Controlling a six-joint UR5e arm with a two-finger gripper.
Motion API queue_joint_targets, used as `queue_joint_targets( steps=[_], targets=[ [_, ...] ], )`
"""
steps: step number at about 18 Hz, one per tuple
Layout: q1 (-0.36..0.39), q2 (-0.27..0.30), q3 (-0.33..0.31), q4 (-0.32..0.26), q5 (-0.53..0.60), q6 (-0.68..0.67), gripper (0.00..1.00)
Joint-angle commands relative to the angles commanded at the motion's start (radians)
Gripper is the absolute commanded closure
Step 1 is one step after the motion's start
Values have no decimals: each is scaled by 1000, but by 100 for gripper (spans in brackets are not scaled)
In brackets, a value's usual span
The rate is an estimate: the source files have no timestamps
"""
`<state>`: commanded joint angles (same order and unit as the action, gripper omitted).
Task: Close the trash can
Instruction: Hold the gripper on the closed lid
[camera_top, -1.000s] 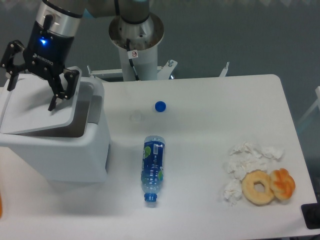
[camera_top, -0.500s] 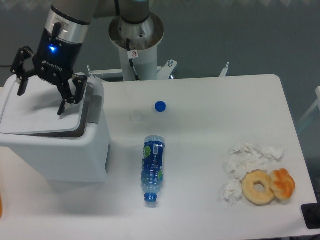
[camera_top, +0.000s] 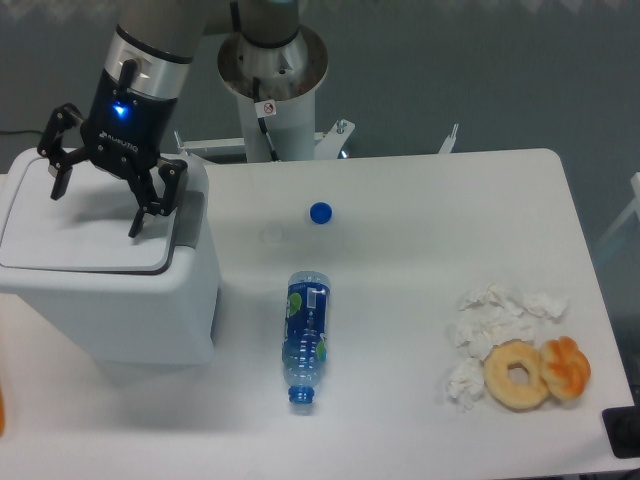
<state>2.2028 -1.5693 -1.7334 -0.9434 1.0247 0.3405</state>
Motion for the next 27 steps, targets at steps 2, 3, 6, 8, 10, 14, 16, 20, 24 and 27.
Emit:
queue_joint_targets(
  steps=[2, 3, 6, 8, 10, 14, 16, 20, 24, 27],
  targets=[
    [6, 0, -5, 0, -2, 8, 0],
    [8, 2, -6, 0, -2, 8, 0],
    [11, 8, -12, -5, -2, 8, 0],
    [11, 11, -14, -8, -2, 8, 0],
    [11, 11, -15, -8, -2, 8, 0],
    [11, 14, -17, -9, -2, 8, 0],
    [9, 17, -21, -11, -2, 8, 0],
    [9, 38, -31, -23, -2, 9, 0],
    [8, 49, -43, -35, -2, 11, 0],
    [8, 55, -52, -35, 0, 11, 0]
  ],
)
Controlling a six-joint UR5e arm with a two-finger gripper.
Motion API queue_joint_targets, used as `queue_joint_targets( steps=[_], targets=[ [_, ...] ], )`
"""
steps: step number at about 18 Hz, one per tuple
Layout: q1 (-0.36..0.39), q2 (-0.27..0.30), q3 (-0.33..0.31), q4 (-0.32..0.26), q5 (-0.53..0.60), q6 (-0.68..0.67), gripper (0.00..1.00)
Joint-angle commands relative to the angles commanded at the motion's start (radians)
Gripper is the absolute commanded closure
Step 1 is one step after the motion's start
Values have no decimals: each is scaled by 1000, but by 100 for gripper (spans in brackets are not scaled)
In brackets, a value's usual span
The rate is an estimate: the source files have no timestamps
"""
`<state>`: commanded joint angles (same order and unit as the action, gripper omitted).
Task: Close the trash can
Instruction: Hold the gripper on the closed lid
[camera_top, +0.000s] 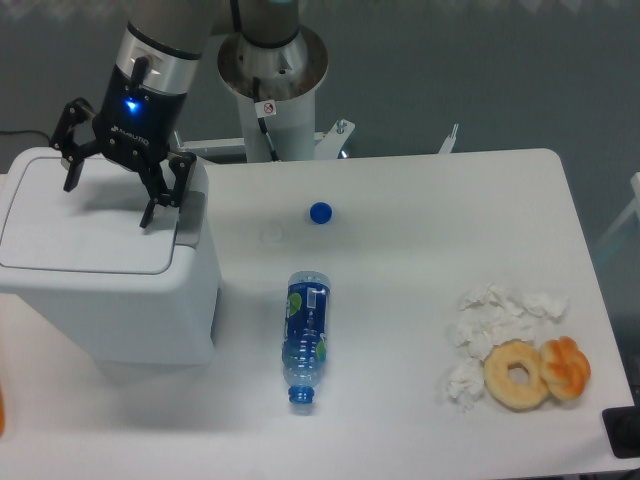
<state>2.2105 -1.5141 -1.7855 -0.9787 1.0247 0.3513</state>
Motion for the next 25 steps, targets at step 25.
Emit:
queue_joint_targets(
  steps=[25],
  targets=[
    [31, 15, 11, -3, -17, -3, 0]
  ],
)
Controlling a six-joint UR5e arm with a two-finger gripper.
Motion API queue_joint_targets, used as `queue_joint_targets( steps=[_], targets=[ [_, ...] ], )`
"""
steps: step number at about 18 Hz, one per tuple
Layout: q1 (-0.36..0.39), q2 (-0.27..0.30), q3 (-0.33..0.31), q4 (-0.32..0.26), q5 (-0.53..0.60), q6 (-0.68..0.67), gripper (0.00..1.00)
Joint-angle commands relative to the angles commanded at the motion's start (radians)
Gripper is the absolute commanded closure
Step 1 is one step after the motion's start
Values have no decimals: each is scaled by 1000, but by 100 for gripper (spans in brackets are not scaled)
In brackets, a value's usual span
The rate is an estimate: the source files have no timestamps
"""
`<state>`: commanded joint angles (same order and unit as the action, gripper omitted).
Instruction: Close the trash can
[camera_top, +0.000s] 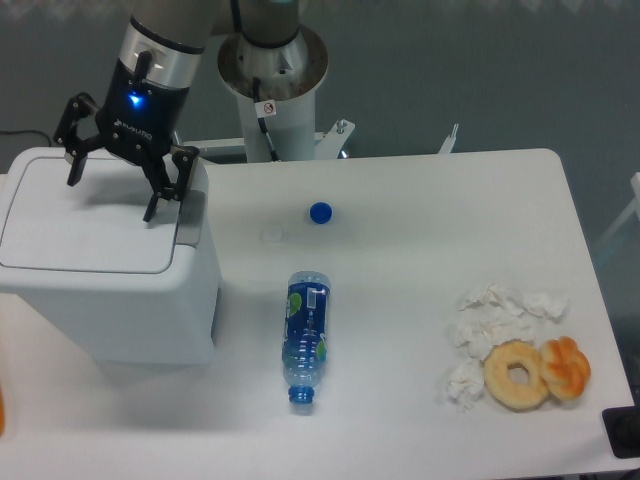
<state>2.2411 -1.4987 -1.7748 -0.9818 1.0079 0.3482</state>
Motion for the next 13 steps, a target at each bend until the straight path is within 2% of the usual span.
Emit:
queue_joint_targets(
  steps=[5, 10, 13],
  targets=[
    [38, 0, 15, 0, -25, 2, 0],
    [116, -8, 83, -2, 3, 9, 0],
    [147, -11, 83, -3, 58, 183, 0]
  ],
)
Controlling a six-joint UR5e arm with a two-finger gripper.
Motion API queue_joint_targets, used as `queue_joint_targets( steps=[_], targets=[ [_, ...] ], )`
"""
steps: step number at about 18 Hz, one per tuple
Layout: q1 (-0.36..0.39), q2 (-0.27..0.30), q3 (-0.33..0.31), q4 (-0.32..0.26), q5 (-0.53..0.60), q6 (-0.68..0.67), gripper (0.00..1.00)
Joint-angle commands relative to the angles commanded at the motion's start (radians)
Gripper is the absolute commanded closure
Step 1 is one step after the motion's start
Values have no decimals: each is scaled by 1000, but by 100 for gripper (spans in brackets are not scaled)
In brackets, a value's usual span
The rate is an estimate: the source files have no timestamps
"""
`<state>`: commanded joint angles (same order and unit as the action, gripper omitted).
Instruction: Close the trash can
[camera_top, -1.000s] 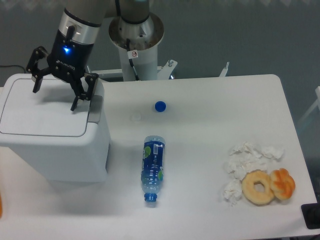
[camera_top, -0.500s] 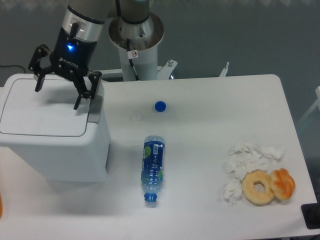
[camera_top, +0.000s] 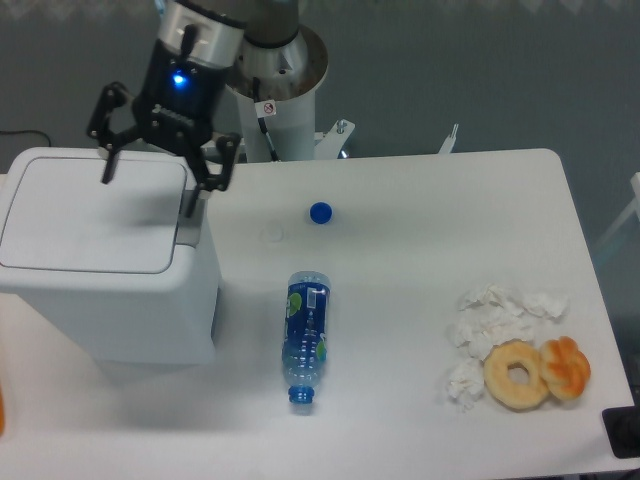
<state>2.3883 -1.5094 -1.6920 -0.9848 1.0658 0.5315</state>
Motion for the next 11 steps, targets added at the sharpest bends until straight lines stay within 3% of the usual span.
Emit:
queue_joint_targets(
  steps=[3, 11],
  targets=[
    [26, -2, -3, -2, 97, 192, 0],
    [63, -38, 2, -2, 279, 459, 0]
  ],
)
